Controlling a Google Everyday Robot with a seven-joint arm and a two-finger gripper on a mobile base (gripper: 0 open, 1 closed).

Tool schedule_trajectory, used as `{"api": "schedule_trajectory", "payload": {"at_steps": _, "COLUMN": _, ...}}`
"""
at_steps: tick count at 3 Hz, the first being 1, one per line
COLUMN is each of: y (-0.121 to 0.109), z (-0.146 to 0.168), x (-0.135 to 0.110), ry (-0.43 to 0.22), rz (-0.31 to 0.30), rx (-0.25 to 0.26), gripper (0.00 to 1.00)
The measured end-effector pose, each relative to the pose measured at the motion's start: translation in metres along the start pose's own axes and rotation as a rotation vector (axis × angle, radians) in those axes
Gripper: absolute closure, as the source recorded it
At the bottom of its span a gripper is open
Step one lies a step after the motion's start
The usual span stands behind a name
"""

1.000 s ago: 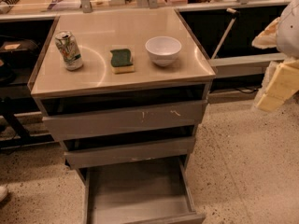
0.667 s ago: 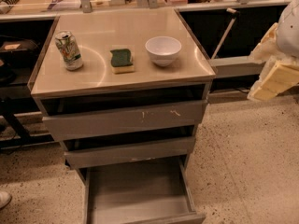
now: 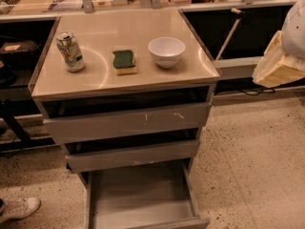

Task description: Close bottom drawer

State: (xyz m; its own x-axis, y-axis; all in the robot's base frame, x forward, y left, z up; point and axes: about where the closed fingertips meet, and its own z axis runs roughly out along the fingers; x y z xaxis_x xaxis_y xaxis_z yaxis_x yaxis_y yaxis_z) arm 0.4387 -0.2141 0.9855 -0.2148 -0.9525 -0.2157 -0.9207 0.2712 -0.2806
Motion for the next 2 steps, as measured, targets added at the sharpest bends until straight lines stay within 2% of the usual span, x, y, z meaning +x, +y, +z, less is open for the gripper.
{"api": "schedule_trajectory", "payload": {"at_steps": 1, "y": 0.0, "z": 0.0, "x": 0.0, "ry": 0.0, "rz": 0.0, "rx": 0.0, "gripper": 1.0}}
{"api": "schedule_trajectory", "payload": {"at_steps": 2, "y": 0.017, "z": 0.027, "x": 0.02, "ry": 0.018, "rz": 0.035, "rx": -0.026, "gripper": 1.0}}
